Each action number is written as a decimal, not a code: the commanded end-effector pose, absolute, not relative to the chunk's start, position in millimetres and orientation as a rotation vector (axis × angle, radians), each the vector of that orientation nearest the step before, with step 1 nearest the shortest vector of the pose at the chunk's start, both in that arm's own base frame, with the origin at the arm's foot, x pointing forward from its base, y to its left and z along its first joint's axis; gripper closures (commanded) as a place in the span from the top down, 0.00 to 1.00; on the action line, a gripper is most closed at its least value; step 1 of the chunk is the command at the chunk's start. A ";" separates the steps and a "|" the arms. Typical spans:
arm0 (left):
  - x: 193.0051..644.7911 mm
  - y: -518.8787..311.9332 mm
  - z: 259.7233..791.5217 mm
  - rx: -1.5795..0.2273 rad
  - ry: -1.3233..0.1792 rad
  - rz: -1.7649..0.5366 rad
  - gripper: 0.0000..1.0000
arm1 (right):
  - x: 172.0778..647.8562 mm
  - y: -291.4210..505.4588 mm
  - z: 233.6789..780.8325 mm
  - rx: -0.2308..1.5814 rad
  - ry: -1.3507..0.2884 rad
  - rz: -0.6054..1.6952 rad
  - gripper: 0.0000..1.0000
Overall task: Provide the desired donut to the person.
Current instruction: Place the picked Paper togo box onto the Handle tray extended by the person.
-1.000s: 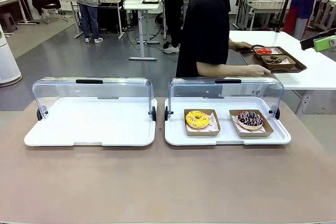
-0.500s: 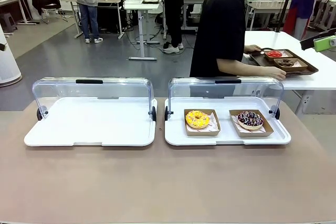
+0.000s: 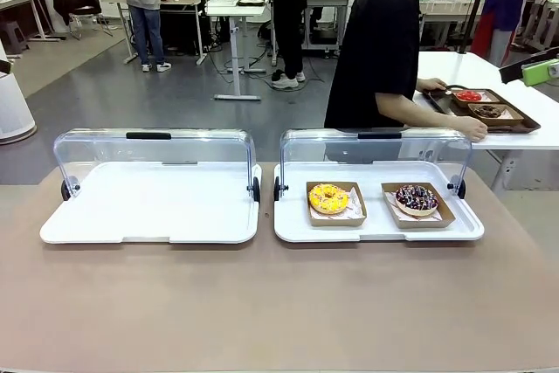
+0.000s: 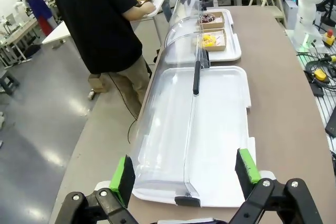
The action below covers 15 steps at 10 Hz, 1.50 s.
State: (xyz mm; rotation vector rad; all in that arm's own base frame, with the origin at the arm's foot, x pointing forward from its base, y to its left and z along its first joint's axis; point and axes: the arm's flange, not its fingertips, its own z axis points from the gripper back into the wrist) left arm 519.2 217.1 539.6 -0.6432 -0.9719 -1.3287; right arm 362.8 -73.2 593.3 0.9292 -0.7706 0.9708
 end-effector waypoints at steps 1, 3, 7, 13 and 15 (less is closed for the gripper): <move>512.7 211.4 534.9 -0.626 -0.995 -1.332 1.00 | 363.6 -71.2 594.5 0.939 -0.785 0.981 1.00; 519.0 216.9 538.5 -0.646 -0.971 -1.327 1.00 | 363.6 -71.2 594.5 0.939 -0.785 0.981 1.00; 519.0 216.9 538.5 -0.646 -0.971 -1.327 1.00 | 363.6 -71.2 594.5 0.939 -0.785 0.981 1.00; 519.0 216.9 538.5 -0.646 -0.971 -1.327 1.00 | 363.6 -71.2 594.5 0.939 -0.785 0.981 1.00; 519.0 216.9 538.5 -0.646 -0.971 -1.327 1.00 | 363.6 -71.2 594.5 0.939 -0.785 0.981 1.00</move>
